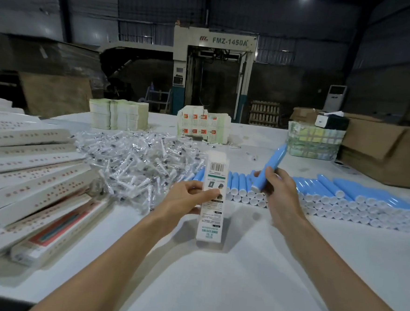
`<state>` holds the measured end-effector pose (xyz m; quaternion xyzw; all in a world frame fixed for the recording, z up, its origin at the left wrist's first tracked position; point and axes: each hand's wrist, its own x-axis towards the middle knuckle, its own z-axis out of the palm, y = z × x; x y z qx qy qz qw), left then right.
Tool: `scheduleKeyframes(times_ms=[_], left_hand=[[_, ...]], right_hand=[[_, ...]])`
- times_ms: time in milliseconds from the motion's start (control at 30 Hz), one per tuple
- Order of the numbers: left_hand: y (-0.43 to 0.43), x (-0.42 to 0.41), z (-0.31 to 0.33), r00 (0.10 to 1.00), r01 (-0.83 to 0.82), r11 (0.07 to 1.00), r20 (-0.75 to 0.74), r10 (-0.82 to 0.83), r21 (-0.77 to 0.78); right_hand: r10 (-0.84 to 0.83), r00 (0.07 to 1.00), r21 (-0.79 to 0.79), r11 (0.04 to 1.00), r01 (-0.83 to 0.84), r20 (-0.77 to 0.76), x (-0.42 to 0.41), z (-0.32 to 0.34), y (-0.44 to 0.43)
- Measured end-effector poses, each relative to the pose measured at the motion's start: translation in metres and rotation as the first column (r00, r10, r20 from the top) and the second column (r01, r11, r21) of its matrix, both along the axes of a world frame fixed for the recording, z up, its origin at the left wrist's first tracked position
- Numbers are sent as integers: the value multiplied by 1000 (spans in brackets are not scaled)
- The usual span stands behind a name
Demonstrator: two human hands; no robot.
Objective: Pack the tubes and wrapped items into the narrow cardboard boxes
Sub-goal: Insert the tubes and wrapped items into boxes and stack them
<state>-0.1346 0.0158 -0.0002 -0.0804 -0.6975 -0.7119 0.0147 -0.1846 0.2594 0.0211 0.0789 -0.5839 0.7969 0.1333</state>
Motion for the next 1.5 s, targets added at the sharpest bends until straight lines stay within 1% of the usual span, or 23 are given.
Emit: scheduleKeyframes(times_ms=[67,200,267,300,367,433,533,600,667,733,800,867,933,1033,1067,1167,1200,1267,1333,1433,1467,1500], left_hand=[[7,5,0,999,34,999,-17,-35,-33],[19,14,1,992,113,987,-50,-119,-112],[24,19,2,985,150,978,-58,-160,-148],[26,21,3,983,161,975,-66,-173,-155],[29,24,5,978,176,972,-82,-190,-153],[30,25,5,973,195,971,-96,-210,-140],[28,24,3,968,203,970,-122,-219,-131],[27,21,1,968,193,973,-139,-210,-130],[27,19,-1,968,183,976,-152,-200,-120],[28,16,-2,970,160,979,-166,-180,-124],[26,14,-3,970,137,981,-183,-161,-135],[25,15,-3,970,119,983,-194,-145,-141],[25,16,-2,971,94,985,-205,-123,-146],[26,18,-2,973,42,987,-219,-76,-155],[25,19,-1,973,28,986,-221,-64,-162],[21,18,-1,973,-4,987,-227,-34,-164],[19,17,-1,972,-13,987,-232,-25,-162],[17,16,-2,969,-45,984,-249,1,-172],[13,15,-1,962,-99,981,-270,50,-170],[0,11,5,944,-188,973,-298,141,-136],[-6,10,7,936,-220,966,-309,170,-136],[-11,9,8,926,-253,959,-319,202,-127]], right_hand=[[36,997,-98,994,-42,-61,11,6,4],[50,980,-181,980,-86,-195,20,26,1],[56,972,-234,966,-111,-229,22,35,-3],[60,970,-229,966,-116,-236,21,39,-4],[57,972,-133,987,-89,-229,19,42,-5],[37,979,23,999,-33,-198,17,43,-4],[-2,989,219,975,35,-149,17,48,3],[9,992,330,943,34,-130,18,55,11],[79,992,440,897,-28,-99,22,62,15],[161,986,558,823,-107,-49,26,68,13],[206,978,639,755,-146,-20,30,72,7],[190,981,650,752,-115,-47,34,76,2],[143,986,656,754,-49,-91,34,78,-4],[108,986,745,667,21,-124,30,73,-12],[101,987,744,668,28,-128,28,70,-13],[82,985,653,757,35,-149,26,64,-17],[78,984,633,773,41,-159,26,64,-20],[62,974,641,762,95,-219,25,60,-26],[64,959,674,724,145,-275,23,57,-32],[86,954,725,670,159,-289,19,52,-45],[68,952,712,679,175,-299,18,49,-50],[33,948,672,713,200,-317,18,46,-57]])
